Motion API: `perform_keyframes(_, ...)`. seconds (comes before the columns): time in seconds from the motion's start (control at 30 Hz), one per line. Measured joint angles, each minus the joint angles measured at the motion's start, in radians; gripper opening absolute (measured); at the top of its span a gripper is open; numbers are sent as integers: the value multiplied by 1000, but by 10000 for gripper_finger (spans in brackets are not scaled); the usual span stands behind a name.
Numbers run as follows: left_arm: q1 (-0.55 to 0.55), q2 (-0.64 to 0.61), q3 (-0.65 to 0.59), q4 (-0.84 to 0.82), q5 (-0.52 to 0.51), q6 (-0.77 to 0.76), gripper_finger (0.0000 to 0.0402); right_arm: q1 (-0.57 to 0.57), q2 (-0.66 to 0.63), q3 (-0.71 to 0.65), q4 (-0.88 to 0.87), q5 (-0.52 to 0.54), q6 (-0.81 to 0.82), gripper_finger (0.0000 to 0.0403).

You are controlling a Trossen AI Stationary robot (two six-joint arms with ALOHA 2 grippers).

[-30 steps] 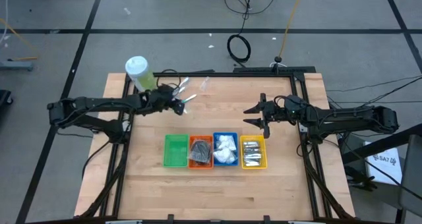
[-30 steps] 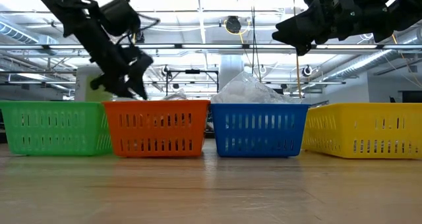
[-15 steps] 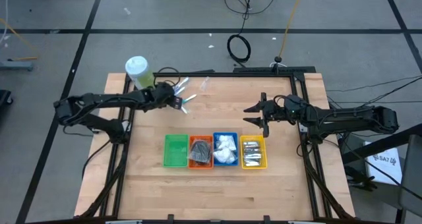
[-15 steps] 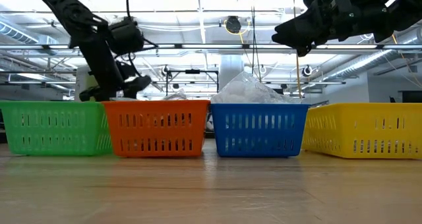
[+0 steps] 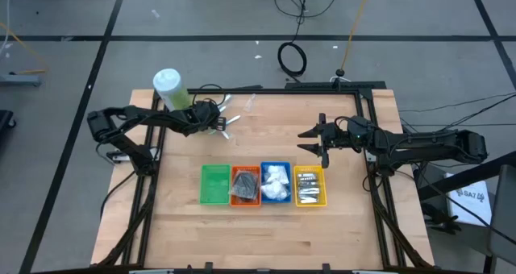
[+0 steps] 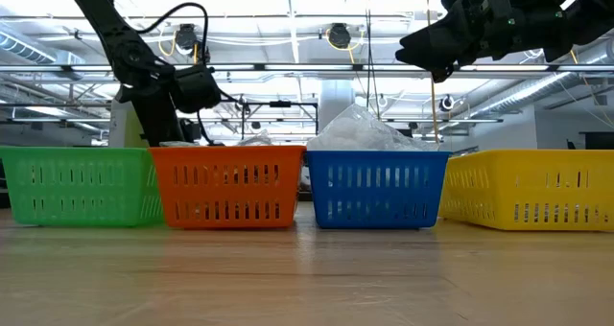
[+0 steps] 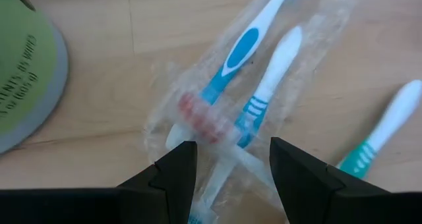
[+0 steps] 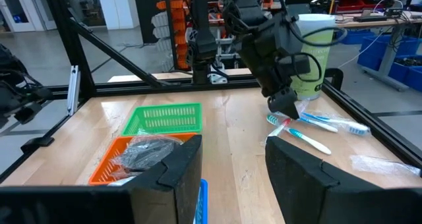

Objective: Pick & Place Travel size toiletries
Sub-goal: Put the orange toothbrush into the green basket

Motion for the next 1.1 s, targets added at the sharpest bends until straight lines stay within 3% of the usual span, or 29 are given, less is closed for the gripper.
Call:
perform_keyframes(0.5,-6,35,0,6,32,58,183,0,0,0,0,-1,0,155)
perform_keyframes(0.87,-36,34,0,10,45,62,67,0,0,0,0,-1,0,155)
perform_keyframes(1.1,-36,34,0,10,46,78,53,0,0,0,0,-1,0,155)
